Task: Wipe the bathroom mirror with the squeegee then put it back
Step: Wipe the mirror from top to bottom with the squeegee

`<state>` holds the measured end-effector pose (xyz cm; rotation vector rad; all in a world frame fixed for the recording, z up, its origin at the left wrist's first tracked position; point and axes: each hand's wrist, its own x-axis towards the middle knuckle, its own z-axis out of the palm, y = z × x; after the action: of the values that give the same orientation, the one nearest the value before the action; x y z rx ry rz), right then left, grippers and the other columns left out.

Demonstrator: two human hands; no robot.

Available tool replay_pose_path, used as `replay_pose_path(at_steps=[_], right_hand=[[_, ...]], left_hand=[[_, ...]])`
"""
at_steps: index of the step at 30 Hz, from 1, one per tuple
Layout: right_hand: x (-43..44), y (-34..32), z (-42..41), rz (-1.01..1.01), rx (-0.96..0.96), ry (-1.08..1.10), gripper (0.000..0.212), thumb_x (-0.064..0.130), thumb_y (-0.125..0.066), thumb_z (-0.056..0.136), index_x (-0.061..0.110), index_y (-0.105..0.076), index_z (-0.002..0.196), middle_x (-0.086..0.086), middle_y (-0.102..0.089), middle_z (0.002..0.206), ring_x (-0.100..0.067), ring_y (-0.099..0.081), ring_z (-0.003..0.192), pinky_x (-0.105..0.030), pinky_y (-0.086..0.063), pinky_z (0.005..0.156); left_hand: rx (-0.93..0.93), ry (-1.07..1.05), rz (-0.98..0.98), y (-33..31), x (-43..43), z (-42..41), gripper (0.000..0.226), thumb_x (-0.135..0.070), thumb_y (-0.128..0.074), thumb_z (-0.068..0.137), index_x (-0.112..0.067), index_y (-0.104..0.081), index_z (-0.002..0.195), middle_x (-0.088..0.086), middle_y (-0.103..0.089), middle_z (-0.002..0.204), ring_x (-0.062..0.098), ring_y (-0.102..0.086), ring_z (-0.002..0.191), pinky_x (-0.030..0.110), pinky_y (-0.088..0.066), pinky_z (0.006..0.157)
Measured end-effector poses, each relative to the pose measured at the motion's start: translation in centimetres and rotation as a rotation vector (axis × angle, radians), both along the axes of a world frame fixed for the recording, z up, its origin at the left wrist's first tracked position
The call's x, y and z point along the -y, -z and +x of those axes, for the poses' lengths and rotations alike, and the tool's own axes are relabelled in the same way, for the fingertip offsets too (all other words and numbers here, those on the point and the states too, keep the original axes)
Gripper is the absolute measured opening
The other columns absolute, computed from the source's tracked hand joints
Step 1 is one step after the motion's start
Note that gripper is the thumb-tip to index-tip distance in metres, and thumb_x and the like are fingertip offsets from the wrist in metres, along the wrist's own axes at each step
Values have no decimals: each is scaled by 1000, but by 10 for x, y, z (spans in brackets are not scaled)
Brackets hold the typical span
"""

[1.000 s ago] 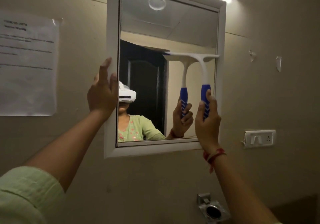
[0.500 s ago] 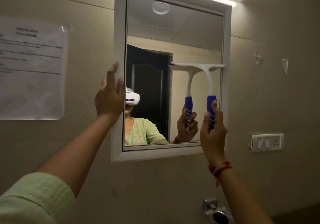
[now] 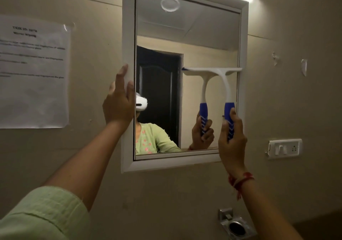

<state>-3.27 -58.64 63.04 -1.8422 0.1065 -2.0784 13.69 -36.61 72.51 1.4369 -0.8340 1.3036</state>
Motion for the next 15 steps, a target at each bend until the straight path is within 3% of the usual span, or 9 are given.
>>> replay_pose_path(at_steps=[3,9,13,15], right_hand=[[-1,-2,-2,-2,8,-22,46,31,-40,95,11,-38,136,-9,-58,115,-11,-60,90,-30,-55,77],[0,-29,1,8,28,-13,46,34,-39,95,13,-38,136,-13,-60,111,-16,-62,85,-30,-56,73],[4,11,0,7,1,-41,44,33,-39,95,19,-36,137,0,-56,110,1,-59,86,-13,-52,72],[2,29,-1,15,-18,-67,43,29,-40,95,20,-35,137,1,-54,114,0,-60,88,-9,-51,72]], left_hand=[[8,-25,-5,0,1,-1,42,-29,-36,100,-21,-32,140,15,-58,122,26,-60,72,23,-38,58],[0,-55,-11,-1,1,0,42,-29,-36,100,-23,-31,140,13,-56,126,34,-61,87,28,-38,67],[19,-47,11,-2,0,3,41,-29,-35,100,-23,-29,140,17,-56,123,37,-60,85,30,-38,67],[14,-57,0,-1,-1,2,41,-28,-35,100,-24,-30,140,16,-55,126,39,-59,90,32,-37,68]])
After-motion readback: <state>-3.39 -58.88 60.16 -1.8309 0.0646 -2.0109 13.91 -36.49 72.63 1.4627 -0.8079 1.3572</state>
